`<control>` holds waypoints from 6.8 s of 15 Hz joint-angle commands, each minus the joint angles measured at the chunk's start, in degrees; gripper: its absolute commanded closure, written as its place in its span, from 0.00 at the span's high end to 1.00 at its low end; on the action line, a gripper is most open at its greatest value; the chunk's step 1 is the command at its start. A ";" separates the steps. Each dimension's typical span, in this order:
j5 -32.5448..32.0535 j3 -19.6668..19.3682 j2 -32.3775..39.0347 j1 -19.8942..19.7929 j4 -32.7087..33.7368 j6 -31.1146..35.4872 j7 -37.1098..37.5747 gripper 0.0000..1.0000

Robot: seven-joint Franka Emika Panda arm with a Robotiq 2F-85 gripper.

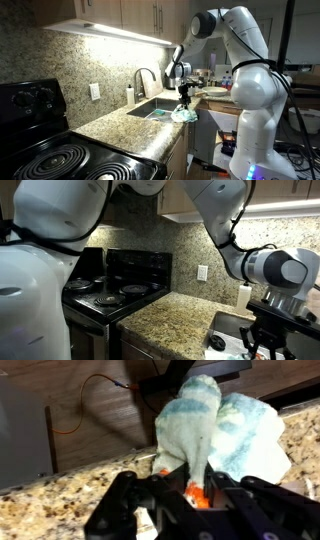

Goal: Wipe the counter with the cloth

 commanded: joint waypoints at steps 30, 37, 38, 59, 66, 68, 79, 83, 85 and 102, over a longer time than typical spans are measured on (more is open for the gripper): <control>-1.86 7.83 37.17 -18.10 67.62 -41.45 -1.49 0.08; -0.89 13.07 31.71 -10.98 55.08 -43.69 -2.30 0.08; -0.87 13.73 30.26 -10.10 52.33 -43.43 -2.07 0.08; 4.84 19.11 2.12 5.43 18.02 -30.95 -15.28 0.08; -1.39 14.32 3.04 15.20 11.84 -23.45 -8.44 0.08; -4.28 12.69 4.03 16.98 10.20 -18.73 -3.64 0.08; -9.12 13.08 7.80 24.51 15.86 -8.42 18.26 0.07; -9.25 12.81 9.10 25.60 21.20 -6.27 22.36 0.07; -9.31 12.83 10.28 25.92 23.88 -5.99 23.57 0.07; -3.54 24.51 9.57 29.79 20.14 -1.88 16.07 0.08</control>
